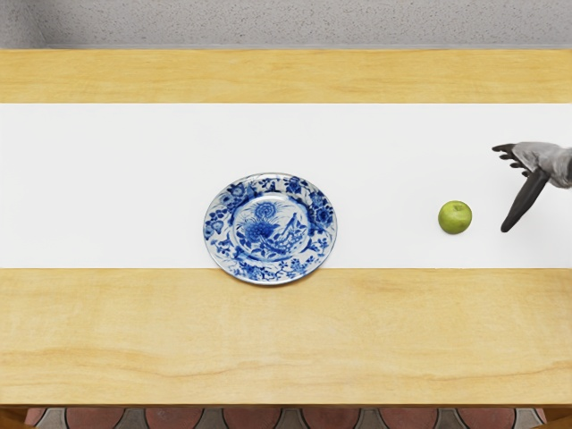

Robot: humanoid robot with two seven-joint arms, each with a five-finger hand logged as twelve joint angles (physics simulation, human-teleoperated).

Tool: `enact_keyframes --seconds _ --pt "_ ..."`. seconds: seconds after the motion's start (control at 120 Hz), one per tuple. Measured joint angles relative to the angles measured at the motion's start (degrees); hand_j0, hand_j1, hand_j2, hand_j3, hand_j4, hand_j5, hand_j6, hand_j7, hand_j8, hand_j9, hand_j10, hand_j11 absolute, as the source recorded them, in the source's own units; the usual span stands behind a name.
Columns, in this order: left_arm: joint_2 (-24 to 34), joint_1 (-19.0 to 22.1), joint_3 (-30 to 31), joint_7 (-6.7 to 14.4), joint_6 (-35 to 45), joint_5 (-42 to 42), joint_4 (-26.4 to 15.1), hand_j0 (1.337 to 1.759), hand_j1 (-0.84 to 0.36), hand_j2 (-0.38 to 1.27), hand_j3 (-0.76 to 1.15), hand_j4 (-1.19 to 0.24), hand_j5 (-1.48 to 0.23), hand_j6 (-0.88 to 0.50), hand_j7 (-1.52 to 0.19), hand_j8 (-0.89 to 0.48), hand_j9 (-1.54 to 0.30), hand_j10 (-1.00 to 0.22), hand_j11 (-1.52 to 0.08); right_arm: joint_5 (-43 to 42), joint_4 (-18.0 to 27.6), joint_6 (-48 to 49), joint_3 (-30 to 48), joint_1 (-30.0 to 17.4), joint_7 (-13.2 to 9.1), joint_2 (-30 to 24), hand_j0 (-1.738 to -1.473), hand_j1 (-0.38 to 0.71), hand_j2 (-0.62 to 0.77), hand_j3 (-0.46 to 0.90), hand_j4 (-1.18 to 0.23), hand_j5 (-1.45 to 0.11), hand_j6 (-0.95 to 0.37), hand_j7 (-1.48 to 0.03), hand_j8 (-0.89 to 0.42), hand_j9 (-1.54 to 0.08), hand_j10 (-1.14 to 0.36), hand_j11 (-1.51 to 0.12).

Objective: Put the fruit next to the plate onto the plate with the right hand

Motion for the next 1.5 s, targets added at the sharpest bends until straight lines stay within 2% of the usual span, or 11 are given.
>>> enact_keyframes --seconds 0.125,0.333,0.608,0.95,1.183,1.5 --pt "0.00 0.00 0.00 -0.01 0.00 0.00 0.00 1.658 0.34 0.00 0.00 -0.01 -0.01 -0.01 -0.01 -0.01 -0.01 -0.01 -0.01 -0.14 2.84 -6.34 2.10 -1.23 0.31 -0.09 -1.658 -0.35 0.00 0.00 0.00 0.00 0.00 0.00 0.00 0.00 0.00 0.00" --pt "0.00 0.00 0.00 0.00 0.00 0.00 0.00 1.658 0.34 0.00 0.00 -0.01 -0.01 -0.01 -0.01 -0.01 -0.01 -0.01 -0.01 -0.37 4.33 -13.17 3.60 -3.26 0.37 2.44 -1.658 -0.31 -0.01 0.00 -0.03 -0.04 -0.03 -0.04 -0.03 -0.04 -0.03 -0.04" --pt "0.00 0.00 0.01 0.00 0.00 0.00 0.00 1.658 0.34 0.00 0.00 -0.01 -0.01 -0.01 -0.01 -0.01 -0.01 -0.01 -0.01 -0.85 7.65 -14.09 1.80 -3.16 0.36 1.55 -1.658 -0.25 -0.02 0.00 -0.09 -0.11 -0.09 -0.11 -0.09 -0.11 -0.09 -0.11" --pt "0.00 0.00 0.00 -0.02 0.00 0.00 0.00 1.658 0.34 0.00 0.00 -0.01 -0.01 -0.01 -0.01 -0.01 -0.01 -0.01 -0.01 -2.02 11.10 -14.01 1.52 -1.85 0.22 1.34 -1.658 -0.08 -0.04 0.00 -0.23 -0.29 -0.23 -0.29 -0.23 -0.29 -0.23 -0.29" --pt "0.00 0.00 0.00 -0.02 0.00 0.01 0.00 1.658 0.34 0.00 0.00 -0.01 -0.01 -0.01 -0.01 -0.01 -0.01 -0.01 -0.01 -2.68 11.91 -18.65 1.54 -2.89 0.26 1.67 -1.658 -0.05 -0.05 0.00 -0.25 -0.33 -0.25 -0.33 -0.25 -0.33 -0.25 -0.33" --pt "0.00 0.00 0.00 -0.01 0.00 0.00 0.00 1.658 0.34 0.00 0.00 -0.01 -0.01 -0.01 -0.01 -0.01 -0.01 -0.01 -0.01 -4.76 14.55 -19.46 0.68 -3.15 -0.05 1.41 -1.658 -0.04 -0.05 0.00 -0.26 -0.34 -0.26 -0.34 -0.26 -0.34 -0.26 -0.34"
